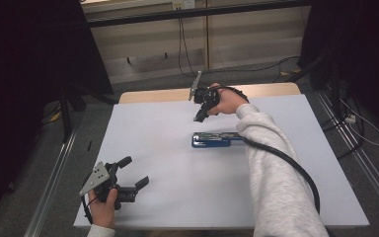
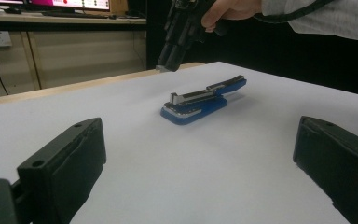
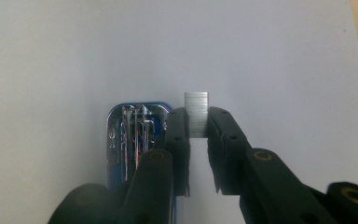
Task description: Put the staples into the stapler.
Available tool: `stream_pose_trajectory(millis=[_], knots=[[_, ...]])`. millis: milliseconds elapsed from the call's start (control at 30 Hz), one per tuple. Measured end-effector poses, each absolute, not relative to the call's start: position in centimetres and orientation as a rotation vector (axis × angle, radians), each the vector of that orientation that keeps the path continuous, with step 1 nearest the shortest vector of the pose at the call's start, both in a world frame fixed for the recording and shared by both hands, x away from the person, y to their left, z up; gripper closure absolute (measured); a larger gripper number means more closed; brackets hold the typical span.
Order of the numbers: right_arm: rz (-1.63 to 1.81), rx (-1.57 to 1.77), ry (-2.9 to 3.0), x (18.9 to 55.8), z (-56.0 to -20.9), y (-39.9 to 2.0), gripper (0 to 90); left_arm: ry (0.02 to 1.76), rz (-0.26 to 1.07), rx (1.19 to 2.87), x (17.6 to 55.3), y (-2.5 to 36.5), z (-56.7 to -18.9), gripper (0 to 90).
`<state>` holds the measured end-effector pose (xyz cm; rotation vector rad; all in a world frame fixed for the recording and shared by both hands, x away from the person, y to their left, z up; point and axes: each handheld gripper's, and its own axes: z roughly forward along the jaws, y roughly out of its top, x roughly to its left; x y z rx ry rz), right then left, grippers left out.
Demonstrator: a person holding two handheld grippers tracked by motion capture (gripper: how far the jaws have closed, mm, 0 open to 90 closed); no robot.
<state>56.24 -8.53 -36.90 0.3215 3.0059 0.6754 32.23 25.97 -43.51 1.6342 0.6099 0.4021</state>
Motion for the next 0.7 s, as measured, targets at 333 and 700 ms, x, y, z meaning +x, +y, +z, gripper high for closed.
stream_pose_trajectory(millis=[333, 700], knots=[[0.686, 0.346, 3.019, 55.8, -36.8, -8.7, 78.3, 0.607, 0.404, 1.640, 32.2, 26.0, -43.5, 2.4], [0.729, 0.357, 3.032, 54.9, -36.2, -8.6, 78.2, 0.603, 0.403, 1.643, 32.3, 25.9, -43.5, 2.5]])
